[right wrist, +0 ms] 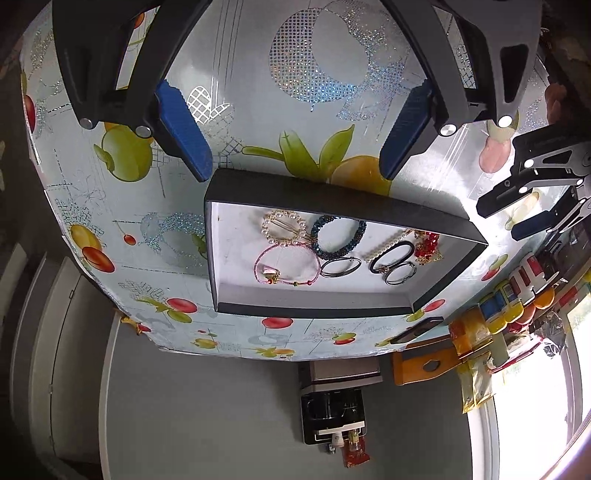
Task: Organize jewelry
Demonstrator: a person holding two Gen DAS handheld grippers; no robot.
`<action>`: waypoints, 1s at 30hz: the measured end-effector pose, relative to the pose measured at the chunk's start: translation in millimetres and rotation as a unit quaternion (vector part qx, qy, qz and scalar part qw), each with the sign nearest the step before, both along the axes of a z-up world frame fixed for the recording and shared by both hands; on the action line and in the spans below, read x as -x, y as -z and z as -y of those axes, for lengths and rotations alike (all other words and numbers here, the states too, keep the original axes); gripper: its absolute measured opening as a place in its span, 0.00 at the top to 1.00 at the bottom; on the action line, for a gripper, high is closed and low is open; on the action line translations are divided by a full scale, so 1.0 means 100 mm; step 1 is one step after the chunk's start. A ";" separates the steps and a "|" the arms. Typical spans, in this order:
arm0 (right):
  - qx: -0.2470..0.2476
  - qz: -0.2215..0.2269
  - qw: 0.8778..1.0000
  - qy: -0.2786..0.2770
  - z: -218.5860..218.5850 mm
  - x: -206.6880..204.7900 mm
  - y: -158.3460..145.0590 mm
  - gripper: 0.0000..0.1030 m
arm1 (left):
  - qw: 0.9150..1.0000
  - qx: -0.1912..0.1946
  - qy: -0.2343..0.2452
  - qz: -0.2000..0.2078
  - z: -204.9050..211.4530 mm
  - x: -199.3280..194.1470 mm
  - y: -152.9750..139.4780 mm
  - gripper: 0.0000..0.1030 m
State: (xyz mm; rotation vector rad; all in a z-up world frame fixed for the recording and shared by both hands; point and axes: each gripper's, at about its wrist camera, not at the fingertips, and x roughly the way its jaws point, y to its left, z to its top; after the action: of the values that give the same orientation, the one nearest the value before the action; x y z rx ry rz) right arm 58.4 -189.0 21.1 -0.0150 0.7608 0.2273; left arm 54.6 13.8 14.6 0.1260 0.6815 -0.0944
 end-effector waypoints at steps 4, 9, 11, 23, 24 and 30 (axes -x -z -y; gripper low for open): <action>0.011 0.013 1.000 0.001 -0.03 0.02 0.01 0.12 | 1.000 -0.012 0.001 0.011 0.05 0.02 0.02 0.14; 0.026 0.027 0.999 0.001 -0.07 0.07 0.04 0.12 | 1.000 -0.004 -0.002 0.028 0.02 0.06 -0.03 0.14; 0.025 0.037 0.999 0.001 -0.07 0.09 0.02 0.12 | 0.999 -0.008 -0.003 0.034 0.03 0.08 -0.04 0.14; 0.038 0.063 0.997 0.008 -0.08 0.17 -0.03 0.12 | 0.999 -0.010 -0.005 0.048 0.04 0.11 -0.07 0.14; 0.040 0.065 0.997 0.008 -0.09 0.17 -0.03 0.12 | 0.999 -0.010 -0.004 0.048 0.04 0.11 -0.07 0.14; 0.042 0.066 0.997 0.010 -0.09 0.17 -0.03 0.12 | 0.999 -0.010 -0.004 0.049 0.03 0.11 -0.07 0.14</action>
State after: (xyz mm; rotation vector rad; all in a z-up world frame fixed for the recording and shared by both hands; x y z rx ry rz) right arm 41.0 -179.7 24.5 -0.1016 0.6384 0.1737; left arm 43.3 10.3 21.6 0.1460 0.5853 -0.0741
